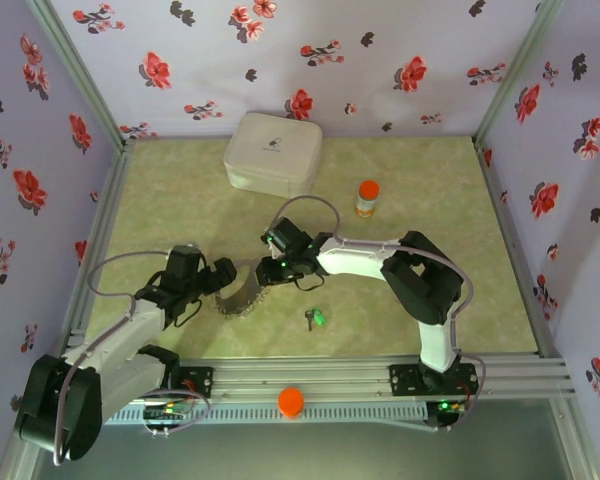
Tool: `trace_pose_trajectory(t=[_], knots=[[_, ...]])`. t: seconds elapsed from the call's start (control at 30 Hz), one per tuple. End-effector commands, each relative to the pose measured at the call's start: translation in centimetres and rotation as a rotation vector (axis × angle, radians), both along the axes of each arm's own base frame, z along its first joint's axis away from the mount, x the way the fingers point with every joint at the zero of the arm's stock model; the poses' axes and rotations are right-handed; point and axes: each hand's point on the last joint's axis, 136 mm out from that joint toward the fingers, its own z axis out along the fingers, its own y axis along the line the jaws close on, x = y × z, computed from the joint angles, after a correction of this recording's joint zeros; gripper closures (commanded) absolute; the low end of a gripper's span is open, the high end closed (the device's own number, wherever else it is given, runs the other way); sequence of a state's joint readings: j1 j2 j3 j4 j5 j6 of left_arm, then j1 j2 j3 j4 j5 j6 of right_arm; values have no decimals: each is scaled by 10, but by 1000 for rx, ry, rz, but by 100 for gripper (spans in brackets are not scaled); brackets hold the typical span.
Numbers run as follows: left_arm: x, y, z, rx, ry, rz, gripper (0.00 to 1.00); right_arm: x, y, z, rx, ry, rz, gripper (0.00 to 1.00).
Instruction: Put the keys on the keyring
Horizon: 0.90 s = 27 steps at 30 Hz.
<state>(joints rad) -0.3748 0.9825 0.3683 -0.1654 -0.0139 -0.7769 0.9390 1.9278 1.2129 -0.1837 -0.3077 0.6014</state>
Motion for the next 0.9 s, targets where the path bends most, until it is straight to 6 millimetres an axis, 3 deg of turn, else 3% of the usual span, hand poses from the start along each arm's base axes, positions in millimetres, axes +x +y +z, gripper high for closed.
trace_pose_trajectory(t=[0.0,0.4,0.57,0.87], knots=[[2,-1,4,-5,3,-5,2,0,2,-6,-34,-12,20,71],[6,-3,8,-10,-9,-9,4,2,1,-14,-71,-18,36,74],[11,-6,12,-14,-14,-13,4,9,-5,-8,-84,-60,28,86],[12,-15,13,-55,-16,-9,4,41,-45,2,-145,-112,51,91]])
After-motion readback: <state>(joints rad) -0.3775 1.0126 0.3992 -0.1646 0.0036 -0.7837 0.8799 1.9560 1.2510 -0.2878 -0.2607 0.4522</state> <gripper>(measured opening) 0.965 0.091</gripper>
